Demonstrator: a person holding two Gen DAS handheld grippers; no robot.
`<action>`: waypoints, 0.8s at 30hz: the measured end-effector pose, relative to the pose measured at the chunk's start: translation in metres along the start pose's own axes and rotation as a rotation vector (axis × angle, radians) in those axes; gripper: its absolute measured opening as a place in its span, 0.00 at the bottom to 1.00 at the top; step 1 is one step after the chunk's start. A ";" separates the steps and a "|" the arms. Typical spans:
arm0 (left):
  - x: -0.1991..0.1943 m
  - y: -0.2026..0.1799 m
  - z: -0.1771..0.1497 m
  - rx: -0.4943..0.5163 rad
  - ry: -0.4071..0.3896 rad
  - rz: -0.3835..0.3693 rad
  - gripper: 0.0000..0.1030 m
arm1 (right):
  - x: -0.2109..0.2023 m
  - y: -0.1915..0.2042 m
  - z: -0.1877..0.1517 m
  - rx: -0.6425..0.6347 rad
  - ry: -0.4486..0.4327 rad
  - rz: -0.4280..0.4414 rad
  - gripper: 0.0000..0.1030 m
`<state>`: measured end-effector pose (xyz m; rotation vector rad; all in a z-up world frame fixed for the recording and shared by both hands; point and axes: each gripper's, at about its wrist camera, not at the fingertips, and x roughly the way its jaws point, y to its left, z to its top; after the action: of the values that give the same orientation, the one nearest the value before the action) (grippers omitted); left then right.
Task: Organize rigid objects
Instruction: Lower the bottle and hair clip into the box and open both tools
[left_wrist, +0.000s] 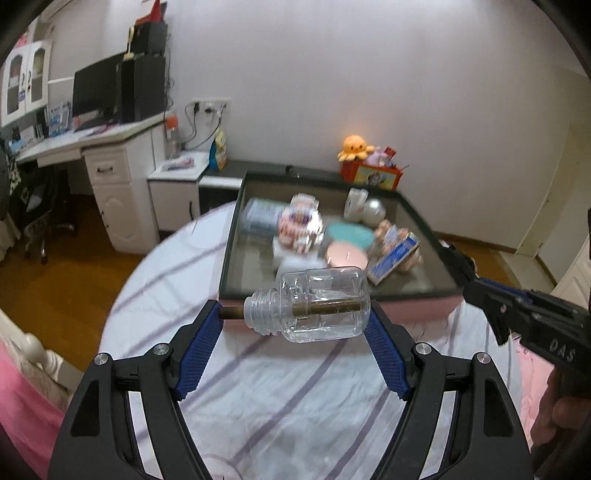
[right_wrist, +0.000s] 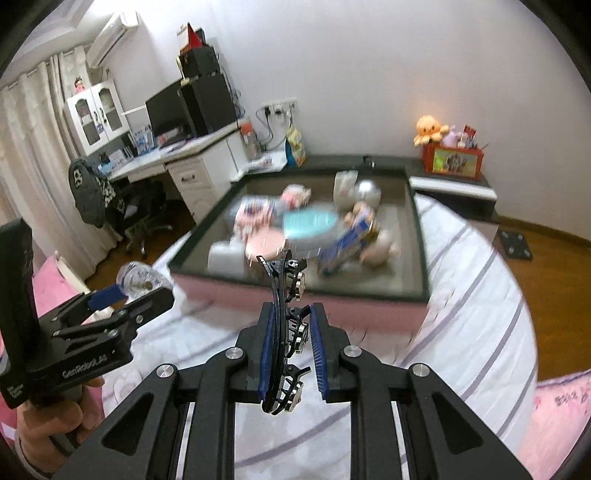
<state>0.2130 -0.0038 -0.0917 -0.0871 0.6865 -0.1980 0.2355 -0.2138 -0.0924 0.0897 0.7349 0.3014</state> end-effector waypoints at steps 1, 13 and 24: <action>0.000 -0.002 0.007 0.006 -0.013 -0.002 0.76 | -0.001 -0.002 0.007 -0.003 -0.013 -0.006 0.18; 0.030 -0.011 0.067 0.034 -0.073 -0.025 0.76 | 0.019 -0.011 0.061 -0.025 -0.071 -0.036 0.18; 0.069 -0.012 0.073 0.041 -0.029 -0.021 0.76 | 0.058 -0.020 0.074 -0.017 -0.033 -0.056 0.19</action>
<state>0.3100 -0.0287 -0.0766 -0.0581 0.6528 -0.2308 0.3300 -0.2135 -0.0788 0.0581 0.7009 0.2521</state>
